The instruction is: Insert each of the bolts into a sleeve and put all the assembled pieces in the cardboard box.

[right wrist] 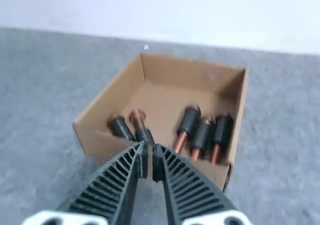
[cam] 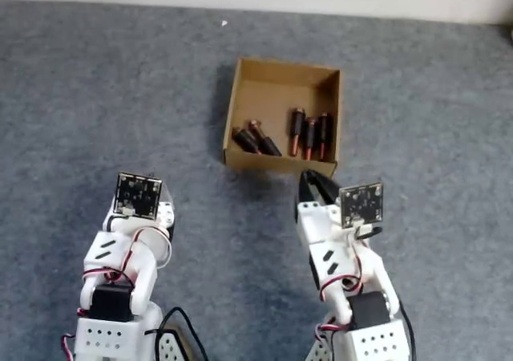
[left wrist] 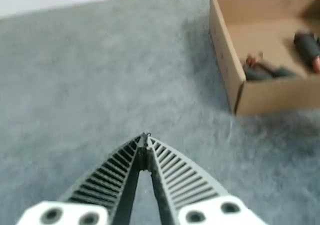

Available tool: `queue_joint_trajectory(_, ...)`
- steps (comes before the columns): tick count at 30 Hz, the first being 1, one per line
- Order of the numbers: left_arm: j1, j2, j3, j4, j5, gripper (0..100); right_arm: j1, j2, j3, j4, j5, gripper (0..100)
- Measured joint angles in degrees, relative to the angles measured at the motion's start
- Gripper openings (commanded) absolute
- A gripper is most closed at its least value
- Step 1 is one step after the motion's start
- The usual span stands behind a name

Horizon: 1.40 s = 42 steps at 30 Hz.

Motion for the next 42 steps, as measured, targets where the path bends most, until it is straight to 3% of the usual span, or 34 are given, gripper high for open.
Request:
queue_joint_trajectory(11, 0.0, 0.0, 0.0, 20.0, -0.1, 1, 3.3, -1.5, 0.0, 21.7, 0.0, 0.8)
queue_joint_trajectory(18, 0.0, 0.0, 0.1, 25.9, -0.1, 1, 4.7, -1.5, 0.0, 38.7, 0.0, 0.8)
queue_joint_trajectory(24, 0.0, -0.2, 0.1, 30.4, -0.1, 1, 4.8, -1.6, 0.0, 40.0, 0.0, 0.8)
queue_joint_trajectory(42, 0.0, -0.2, 0.1, 30.6, -0.1, 1, 4.8, -1.6, 0.0, 40.0, 0.0, 0.8)
